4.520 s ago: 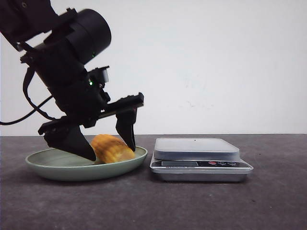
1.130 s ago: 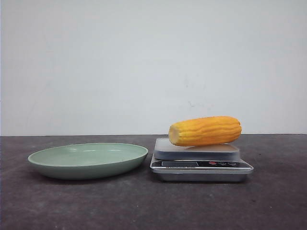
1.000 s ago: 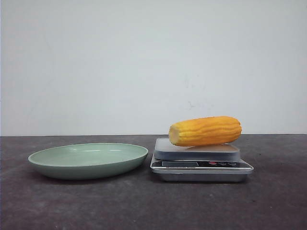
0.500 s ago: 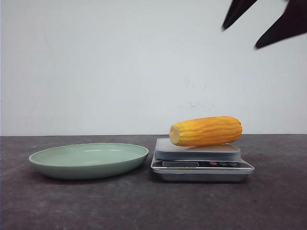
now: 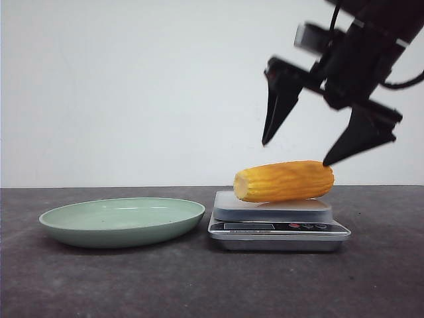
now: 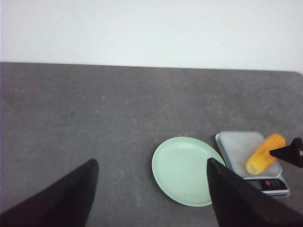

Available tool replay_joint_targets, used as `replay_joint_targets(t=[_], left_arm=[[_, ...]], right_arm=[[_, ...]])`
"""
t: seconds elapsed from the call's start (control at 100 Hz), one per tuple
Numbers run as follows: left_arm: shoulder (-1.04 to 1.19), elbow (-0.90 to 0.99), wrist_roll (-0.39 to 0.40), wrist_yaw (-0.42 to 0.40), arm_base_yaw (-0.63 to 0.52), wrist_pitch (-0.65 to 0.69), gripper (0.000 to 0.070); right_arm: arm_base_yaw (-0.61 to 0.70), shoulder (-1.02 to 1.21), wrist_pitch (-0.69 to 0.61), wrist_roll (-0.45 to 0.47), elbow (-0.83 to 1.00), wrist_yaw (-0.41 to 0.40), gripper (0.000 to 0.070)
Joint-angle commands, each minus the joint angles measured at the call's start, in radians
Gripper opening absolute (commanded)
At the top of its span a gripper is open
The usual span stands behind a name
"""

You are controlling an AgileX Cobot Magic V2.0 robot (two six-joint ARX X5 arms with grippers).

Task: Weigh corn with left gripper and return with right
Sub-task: 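Lower the right gripper onto the corn on the scale and close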

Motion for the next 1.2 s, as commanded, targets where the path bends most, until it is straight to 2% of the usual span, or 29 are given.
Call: replay_joint_targets(t=[0.0, 0.4, 0.47, 0.56, 0.63, 0.77, 0.85, 1.19], left_arm=[[0.004, 0.013, 0.010, -0.002, -0.008, 0.010, 0.0434], [0.004, 0.011, 0.027, -0.002, -0.008, -0.002, 0.0434], [0.004, 0.011, 0.031, -0.002, -0.008, -0.006, 0.0434], [0.004, 0.011, 0.031, -0.003, -0.008, -0.006, 0.0434], [0.004, 0.012, 0.033, -0.003, -0.008, -0.007, 0.0434], [0.004, 0.011, 0.034, -0.003, -0.008, -0.008, 0.0434], [0.004, 0.011, 0.035, -0.003, -0.008, -0.011, 0.0434], [0.004, 0.012, 0.038, -0.026, -0.008, -0.010, 0.0434]], right_arm=[[0.008, 0.031, 0.031, 0.032, 0.019, 0.009, 0.0640], [0.019, 0.122, 0.080, 0.065, 0.041, -0.008, 0.0634], [0.028, 0.122, 0.079, 0.064, 0.047, 0.003, 0.0548], [0.046, 0.122, 0.079, 0.064, 0.053, 0.037, 0.0325], [0.050, 0.122, 0.079, 0.063, 0.053, 0.051, 0.0199], [0.056, 0.122, 0.078, 0.064, 0.053, 0.077, 0.0038], [0.056, 0.122, 0.079, 0.064, 0.053, 0.082, 0.0003], [0.069, 0.098, 0.041, 0.043, 0.083, 0.126, 0.0003]])
